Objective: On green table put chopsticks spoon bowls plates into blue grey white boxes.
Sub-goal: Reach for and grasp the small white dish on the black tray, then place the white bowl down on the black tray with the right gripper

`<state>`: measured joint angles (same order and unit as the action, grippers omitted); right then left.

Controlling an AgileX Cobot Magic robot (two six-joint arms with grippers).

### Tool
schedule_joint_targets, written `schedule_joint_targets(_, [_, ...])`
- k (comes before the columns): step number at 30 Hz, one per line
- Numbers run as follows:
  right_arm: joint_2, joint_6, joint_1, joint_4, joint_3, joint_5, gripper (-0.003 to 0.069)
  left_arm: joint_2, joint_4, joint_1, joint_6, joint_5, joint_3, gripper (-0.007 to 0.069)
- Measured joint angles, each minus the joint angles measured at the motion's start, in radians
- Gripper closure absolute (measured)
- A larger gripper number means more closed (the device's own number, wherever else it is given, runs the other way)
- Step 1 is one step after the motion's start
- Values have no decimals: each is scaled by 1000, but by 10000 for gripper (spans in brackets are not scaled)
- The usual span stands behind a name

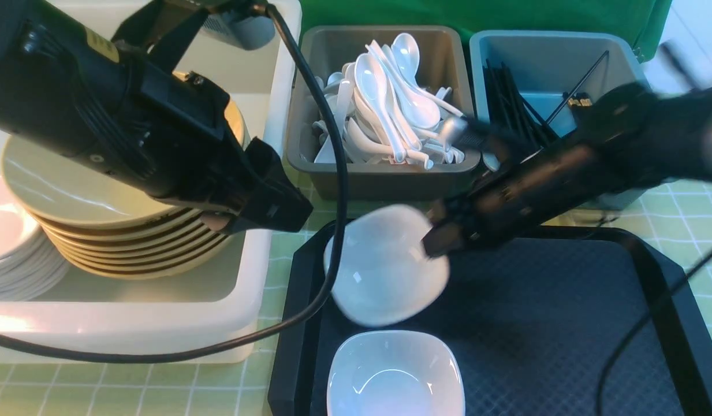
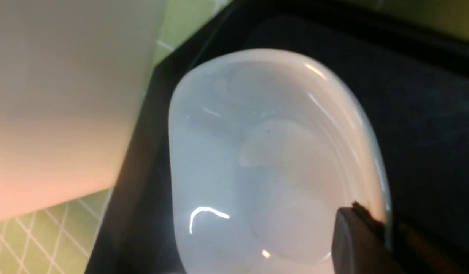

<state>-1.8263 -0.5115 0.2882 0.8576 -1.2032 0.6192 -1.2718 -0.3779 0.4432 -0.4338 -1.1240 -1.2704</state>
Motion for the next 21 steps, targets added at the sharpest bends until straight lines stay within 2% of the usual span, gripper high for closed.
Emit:
schedule_joint_targets(7, [273,-8,-159,-39,184,32,603,0,3,0,2,-19,0,323])
schedule_joint_targets(12, [453,-15,-267,-81,410,36,603,0,-1,0,2,-13,1,323])
schedule_joint_targets(18, [494,-22,-279,-95,579,-37,603,0,-27,0,3,15,1,323])
schedule_joint_targets(21, [488,-37,-279,-91,647,-140,597,-5,-53,0,-16,45,2,323])
